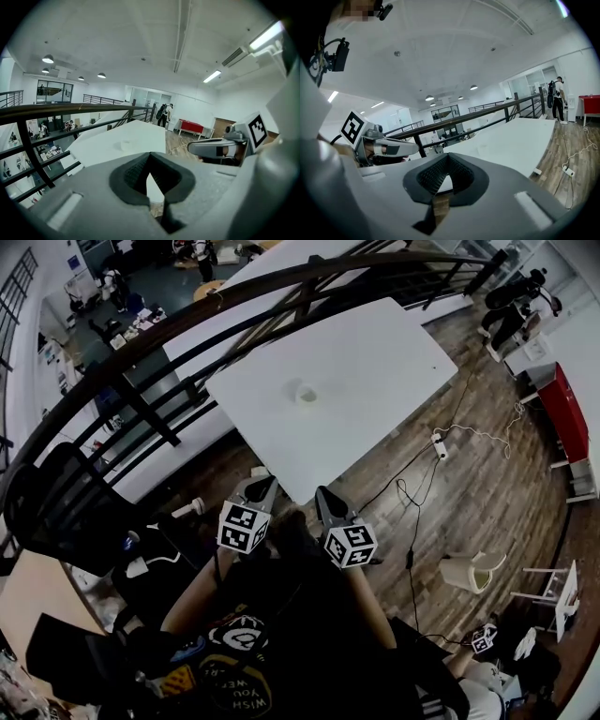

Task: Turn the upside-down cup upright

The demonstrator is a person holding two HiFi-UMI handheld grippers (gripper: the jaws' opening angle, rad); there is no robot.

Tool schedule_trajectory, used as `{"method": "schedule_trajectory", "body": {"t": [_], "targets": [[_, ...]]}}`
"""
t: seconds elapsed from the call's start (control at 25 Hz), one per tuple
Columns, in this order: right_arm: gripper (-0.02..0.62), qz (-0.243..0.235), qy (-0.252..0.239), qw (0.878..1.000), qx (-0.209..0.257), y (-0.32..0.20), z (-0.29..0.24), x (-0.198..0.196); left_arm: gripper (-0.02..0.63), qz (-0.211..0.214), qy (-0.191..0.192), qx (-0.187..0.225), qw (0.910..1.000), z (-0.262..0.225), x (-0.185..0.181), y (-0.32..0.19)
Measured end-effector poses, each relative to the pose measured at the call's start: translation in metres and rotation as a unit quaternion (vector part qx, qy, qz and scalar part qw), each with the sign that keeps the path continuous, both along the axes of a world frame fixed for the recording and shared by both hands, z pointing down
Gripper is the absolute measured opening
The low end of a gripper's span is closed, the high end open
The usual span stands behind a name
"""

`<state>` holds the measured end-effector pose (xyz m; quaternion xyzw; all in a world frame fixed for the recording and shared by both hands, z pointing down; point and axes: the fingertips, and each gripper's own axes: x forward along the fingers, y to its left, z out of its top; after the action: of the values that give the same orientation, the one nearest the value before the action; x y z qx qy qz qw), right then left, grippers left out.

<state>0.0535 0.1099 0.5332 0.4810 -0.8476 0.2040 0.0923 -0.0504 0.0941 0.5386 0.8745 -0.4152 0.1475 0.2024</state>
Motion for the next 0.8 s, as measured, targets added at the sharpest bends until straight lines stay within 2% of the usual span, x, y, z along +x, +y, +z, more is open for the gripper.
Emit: {"method": "schedule_trajectory", "body": {"t": [0.32,0.44,0.6,0.72,0.8], "targets": [[0.003,-0.013,0.001,1.0,-0.027,-0.078,0.036,0.013,0.005,-0.005,-0.026,-0.012,0.9996,0.019,0.015,-0.067],[0.003,-0.048,0.003,0.999,-0.026,-0.116,0.054,0.016,0.003,-0.019,-0.024,-0.004,0.9995,0.021,0.024,-0.104],[0.003,-0.099,0.039,0.994,-0.026,-0.168,0.118,0.026,0.003,-0.043,-0.025,0.009,0.9987,0.05,0.043,-0.168],[0.002,-0.086,0.052,0.994,-0.032,-0.209,0.152,0.037,0.005,-0.039,-0.032,0.001,0.9987,0.08,0.062,-0.204],[0.003,-0.071,0.06,0.995,-0.028,-0.236,0.167,0.039,0.005,-0.047,-0.043,-0.008,0.9979,0.097,0.062,-0.223]]}}
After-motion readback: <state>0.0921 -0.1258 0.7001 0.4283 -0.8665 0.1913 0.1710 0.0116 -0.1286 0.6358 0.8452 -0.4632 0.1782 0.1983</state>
